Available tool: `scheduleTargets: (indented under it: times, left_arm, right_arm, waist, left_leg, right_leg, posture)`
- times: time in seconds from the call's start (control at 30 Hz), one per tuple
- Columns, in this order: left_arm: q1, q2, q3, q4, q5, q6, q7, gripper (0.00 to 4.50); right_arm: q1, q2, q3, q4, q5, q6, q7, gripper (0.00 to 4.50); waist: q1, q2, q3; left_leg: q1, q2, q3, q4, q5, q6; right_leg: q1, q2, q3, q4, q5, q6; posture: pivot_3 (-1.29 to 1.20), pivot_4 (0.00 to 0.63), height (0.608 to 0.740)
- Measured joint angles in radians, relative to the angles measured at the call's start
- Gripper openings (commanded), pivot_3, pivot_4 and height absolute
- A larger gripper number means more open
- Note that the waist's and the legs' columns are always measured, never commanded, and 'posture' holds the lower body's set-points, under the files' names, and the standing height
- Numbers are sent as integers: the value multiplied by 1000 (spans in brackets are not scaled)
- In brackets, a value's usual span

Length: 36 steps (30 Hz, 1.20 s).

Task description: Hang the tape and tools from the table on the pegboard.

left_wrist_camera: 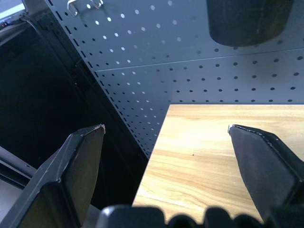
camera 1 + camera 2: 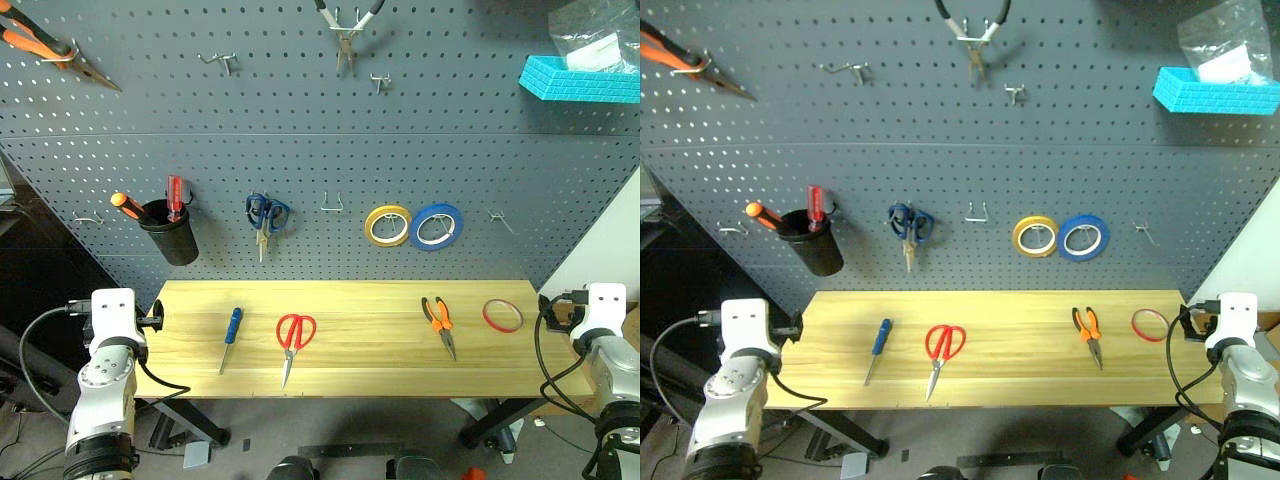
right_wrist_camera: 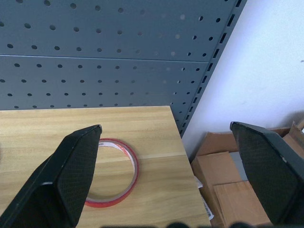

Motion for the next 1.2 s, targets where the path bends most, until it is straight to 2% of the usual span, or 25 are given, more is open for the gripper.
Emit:
scheduleTargets:
  times: [0.4,0.57,0.6,0.73,0.77,0.87,0.97,1.07,1.2]
  left_arm:
    - [5,-1,4,-12,-15,8,-16,4489]
    - [21,-47,23,-104,-75,70,-35,4489]
    - [25,-56,18,-127,-75,89,-35,4489]
    - [22,-103,-12,-232,-105,144,-64,4489]
    - [17,-115,-25,-256,-125,155,-84,4489]
    - [-8,-123,-74,-329,-159,209,-137,4489]
    - [-28,-74,-164,-408,-160,254,-241,4489]
    - [-58,-23,-303,-515,-172,290,-400,4489]
    - [-140,17,-442,-585,-202,330,-581,4489]
  right_arm:
    - [0,-1,0,-1,0,-1,3,4500]
    - [21,-3,15,-47,0,34,46,4500]
    - [34,-2,24,-78,1,55,61,4500]
    - [89,6,39,-243,4,172,84,4500]
    - [97,11,40,-279,5,197,83,4500]
    - [121,25,50,-407,6,263,80,4500]
    - [148,18,89,-504,-16,288,91,4500]
    - [140,1,131,-547,-9,343,159,4500]
    - [55,-16,156,-525,-4,417,202,4500]
  waist:
    - [0,0,0]
    - [-3,-1,6]
    - [-7,-1,10]
    - [-8,0,38]
    - [-9,0,47]
    - [-17,0,80]
    - [-25,-1,115]
    - [-35,0,140]
    - [-51,-1,188]
  left_leg:
    - [0,0,0,0,0,0]
    - [0,0,0,0,0,0]
    - [0,1,0,0,0,0]
    - [-1,1,0,1,0,1]
    - [-2,1,0,1,0,1]
    - [-3,1,0,1,0,1]
    - [-6,2,2,1,0,1]
    - [-19,1,3,2,0,1]
    - [-20,2,5,4,-1,3]
  right_leg:
    - [0,0,0,0,0,0]
    - [0,0,0,0,0,0]
    - [0,0,0,0,0,0]
    - [0,0,0,0,0,0]
    - [0,0,-1,0,0,1]
    - [-1,0,-1,0,0,1]
    - [-5,0,0,-1,0,1]
    - [-17,-1,1,0,4,-4]
    - [-18,-1,1,0,4,-5]
  posture:
    - [1,15,740]
    - [-33,65,740]
    - [-33,65,740]
    - [-70,132,740]
    - [-70,132,740]
    - [-103,205,740]
    - [-121,243,740]
    - [-134,274,740]
    - [-150,325,740]
